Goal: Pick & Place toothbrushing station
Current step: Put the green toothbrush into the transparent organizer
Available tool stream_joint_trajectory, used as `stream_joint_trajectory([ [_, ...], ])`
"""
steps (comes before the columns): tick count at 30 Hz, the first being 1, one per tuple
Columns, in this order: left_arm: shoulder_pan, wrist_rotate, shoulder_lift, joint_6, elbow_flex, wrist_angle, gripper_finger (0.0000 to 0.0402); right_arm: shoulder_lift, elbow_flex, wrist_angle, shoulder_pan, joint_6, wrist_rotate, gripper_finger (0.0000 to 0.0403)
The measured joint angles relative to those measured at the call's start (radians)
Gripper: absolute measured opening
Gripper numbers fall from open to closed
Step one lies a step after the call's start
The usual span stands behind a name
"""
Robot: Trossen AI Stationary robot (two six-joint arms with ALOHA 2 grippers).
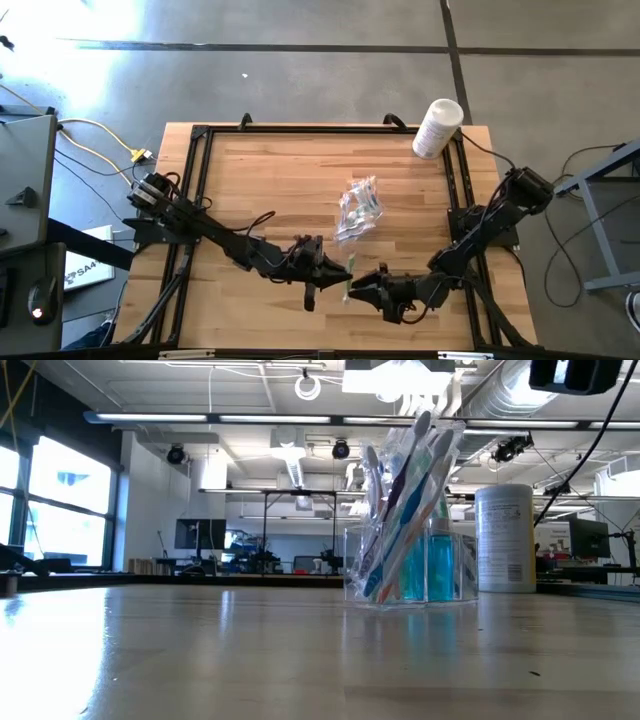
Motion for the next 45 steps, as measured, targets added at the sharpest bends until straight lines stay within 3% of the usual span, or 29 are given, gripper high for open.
stream_joint_trajectory([
  [14, 0.002, 0.0, 0.013, -0.017, -0.001, -0.012, 0.0012, -0.001, 0.057, -0.127, -0.046, 0.026, -0.015, 0.0175],
  [17, 0.002, -0.001, 0.014, -0.016, -0.001, -0.015, 0.0012, -0.001, 0.057, -0.132, -0.046, 0.056, -0.009, 0.0146],
  [24, 0.003, -0.015, 0.014, -0.028, -0.003, -0.035, 0.0013, 0.028, 0.06, -0.107, -0.043, 0.091, 0.038, 0.0022],
  [29, 0.003, -0.054, 0.014, -0.026, -0.003, -0.07, 0.0016, 0.06, 0.059, -0.098, -0.042, 0.116, 0.07, 0.0022],
  [34, 0.002, -0.139, 0.014, 0.001, -0.003, -0.085, 0.006, 0.067, 0.058, -0.083, -0.041, 0.183, 0.113, 0.002],
  [41, -0.001, -0.138, 0.011, 0.085, 0.002, -0.058, 0.0151, 0.07, 0.055, -0.08, -0.006, 0.255, 0.16, 0.0019],
  [45, -0.011, -0.106, -0.014, 0.296, 0.002, -0.05, 0.0181, 0.061, 0.055, -0.051, 0.024, 0.415, 0.233, 0.0019],
])
